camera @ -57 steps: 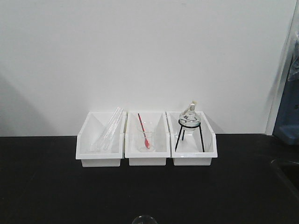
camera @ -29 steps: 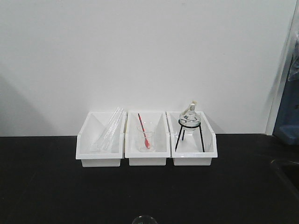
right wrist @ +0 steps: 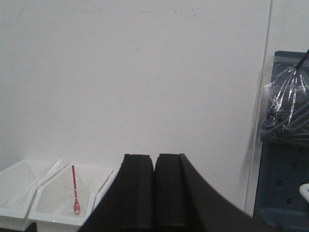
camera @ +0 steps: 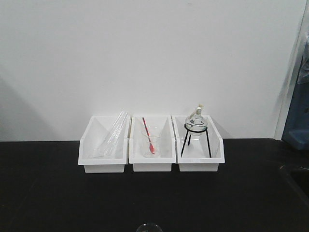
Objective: Pick beaker and place in left cabinet
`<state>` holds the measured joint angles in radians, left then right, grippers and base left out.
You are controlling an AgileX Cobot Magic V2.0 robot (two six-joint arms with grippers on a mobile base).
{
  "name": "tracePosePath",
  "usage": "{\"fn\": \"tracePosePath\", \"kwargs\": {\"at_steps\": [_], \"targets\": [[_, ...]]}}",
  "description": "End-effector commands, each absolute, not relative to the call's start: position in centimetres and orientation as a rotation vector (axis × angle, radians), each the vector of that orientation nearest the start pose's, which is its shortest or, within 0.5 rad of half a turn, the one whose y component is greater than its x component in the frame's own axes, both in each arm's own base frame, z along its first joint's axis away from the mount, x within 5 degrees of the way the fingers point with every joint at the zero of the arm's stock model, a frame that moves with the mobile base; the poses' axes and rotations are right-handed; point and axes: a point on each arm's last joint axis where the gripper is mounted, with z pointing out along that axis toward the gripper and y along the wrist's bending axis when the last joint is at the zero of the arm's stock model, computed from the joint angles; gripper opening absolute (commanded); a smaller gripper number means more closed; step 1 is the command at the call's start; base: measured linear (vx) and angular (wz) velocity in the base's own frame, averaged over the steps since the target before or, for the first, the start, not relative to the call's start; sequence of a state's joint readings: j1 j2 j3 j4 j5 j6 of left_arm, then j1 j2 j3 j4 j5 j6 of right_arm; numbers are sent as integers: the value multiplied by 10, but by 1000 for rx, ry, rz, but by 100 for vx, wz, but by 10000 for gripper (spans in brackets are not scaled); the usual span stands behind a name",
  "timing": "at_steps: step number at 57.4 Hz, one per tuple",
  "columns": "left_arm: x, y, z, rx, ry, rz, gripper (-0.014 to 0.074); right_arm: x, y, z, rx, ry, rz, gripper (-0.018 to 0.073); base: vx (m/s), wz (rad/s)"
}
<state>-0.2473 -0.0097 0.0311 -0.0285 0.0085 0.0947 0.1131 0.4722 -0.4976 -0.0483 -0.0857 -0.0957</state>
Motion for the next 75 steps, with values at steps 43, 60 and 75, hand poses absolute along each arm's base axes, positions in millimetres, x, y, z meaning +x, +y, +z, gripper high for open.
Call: {"fn": "tracePosePath", "kwargs": {"at_steps": [43, 60, 75], "targets": [[54, -14, 205, 217, 1414, -161, 1, 198, 24, 376, -170, 1266, 0, 291, 0, 0], [54, -14, 205, 217, 1414, -161, 1, 197, 23, 379, -148, 1237, 9, 730, 0, 0], [54, -14, 205, 217, 1414, -161, 1, 200, 24, 378, -112, 1239, 70, 701, 0, 0]]}}
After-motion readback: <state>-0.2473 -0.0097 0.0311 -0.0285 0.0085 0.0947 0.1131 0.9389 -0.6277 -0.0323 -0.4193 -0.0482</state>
